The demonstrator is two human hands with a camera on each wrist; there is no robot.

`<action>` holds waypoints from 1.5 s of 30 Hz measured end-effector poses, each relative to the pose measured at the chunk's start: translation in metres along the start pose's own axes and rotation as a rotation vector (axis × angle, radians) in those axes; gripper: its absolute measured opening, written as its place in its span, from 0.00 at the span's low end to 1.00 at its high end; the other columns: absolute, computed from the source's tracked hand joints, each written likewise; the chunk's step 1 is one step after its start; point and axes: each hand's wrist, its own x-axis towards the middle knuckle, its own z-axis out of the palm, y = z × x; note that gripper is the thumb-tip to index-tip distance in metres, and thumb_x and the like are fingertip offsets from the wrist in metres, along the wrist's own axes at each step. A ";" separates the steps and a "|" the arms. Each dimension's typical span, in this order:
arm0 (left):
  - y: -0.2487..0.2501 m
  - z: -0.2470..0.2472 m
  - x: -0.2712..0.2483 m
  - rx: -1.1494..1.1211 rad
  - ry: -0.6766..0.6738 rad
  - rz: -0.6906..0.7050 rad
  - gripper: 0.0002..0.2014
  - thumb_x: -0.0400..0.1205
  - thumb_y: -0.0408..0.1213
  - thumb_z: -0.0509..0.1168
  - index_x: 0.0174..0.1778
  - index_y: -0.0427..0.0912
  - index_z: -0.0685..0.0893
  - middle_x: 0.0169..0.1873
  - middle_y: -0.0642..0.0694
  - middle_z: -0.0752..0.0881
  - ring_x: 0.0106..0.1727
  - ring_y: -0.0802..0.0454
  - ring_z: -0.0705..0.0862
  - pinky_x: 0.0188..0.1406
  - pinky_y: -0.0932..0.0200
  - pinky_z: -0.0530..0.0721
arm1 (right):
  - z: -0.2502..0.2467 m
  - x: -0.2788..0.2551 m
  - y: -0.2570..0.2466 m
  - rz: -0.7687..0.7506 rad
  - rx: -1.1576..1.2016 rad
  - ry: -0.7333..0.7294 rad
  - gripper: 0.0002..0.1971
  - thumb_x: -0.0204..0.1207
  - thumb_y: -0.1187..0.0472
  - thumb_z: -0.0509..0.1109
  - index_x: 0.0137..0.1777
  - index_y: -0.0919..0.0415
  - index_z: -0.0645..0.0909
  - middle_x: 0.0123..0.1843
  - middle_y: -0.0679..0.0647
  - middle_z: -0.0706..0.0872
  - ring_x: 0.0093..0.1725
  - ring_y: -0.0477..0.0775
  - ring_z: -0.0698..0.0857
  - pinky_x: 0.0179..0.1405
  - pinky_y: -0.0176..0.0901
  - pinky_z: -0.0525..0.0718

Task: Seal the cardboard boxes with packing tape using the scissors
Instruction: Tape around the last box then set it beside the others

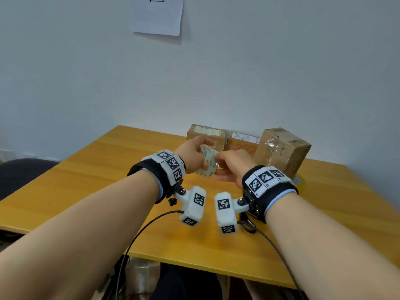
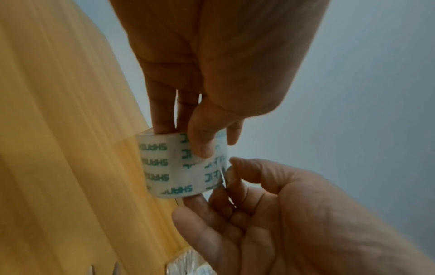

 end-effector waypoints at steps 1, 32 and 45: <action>-0.002 -0.001 -0.001 0.010 0.000 0.017 0.30 0.77 0.21 0.69 0.70 0.55 0.77 0.40 0.48 0.83 0.44 0.48 0.87 0.37 0.56 0.85 | 0.002 -0.001 -0.001 0.020 0.005 0.004 0.06 0.79 0.67 0.71 0.52 0.69 0.85 0.38 0.57 0.85 0.35 0.59 0.90 0.40 0.54 0.93; 0.030 0.103 0.067 0.422 -0.272 -0.018 0.70 0.63 0.63 0.80 0.86 0.49 0.34 0.86 0.42 0.54 0.85 0.39 0.55 0.81 0.36 0.62 | -0.143 0.034 -0.001 -0.180 -0.673 0.572 0.21 0.83 0.44 0.57 0.75 0.42 0.74 0.77 0.60 0.71 0.75 0.68 0.72 0.74 0.62 0.73; 0.039 0.121 0.105 0.683 -0.140 -0.054 0.65 0.59 0.61 0.81 0.85 0.46 0.48 0.76 0.38 0.63 0.78 0.35 0.64 0.76 0.36 0.66 | -0.150 0.075 0.039 0.135 -0.285 0.279 0.24 0.79 0.39 0.57 0.65 0.54 0.79 0.60 0.60 0.85 0.57 0.66 0.86 0.55 0.68 0.89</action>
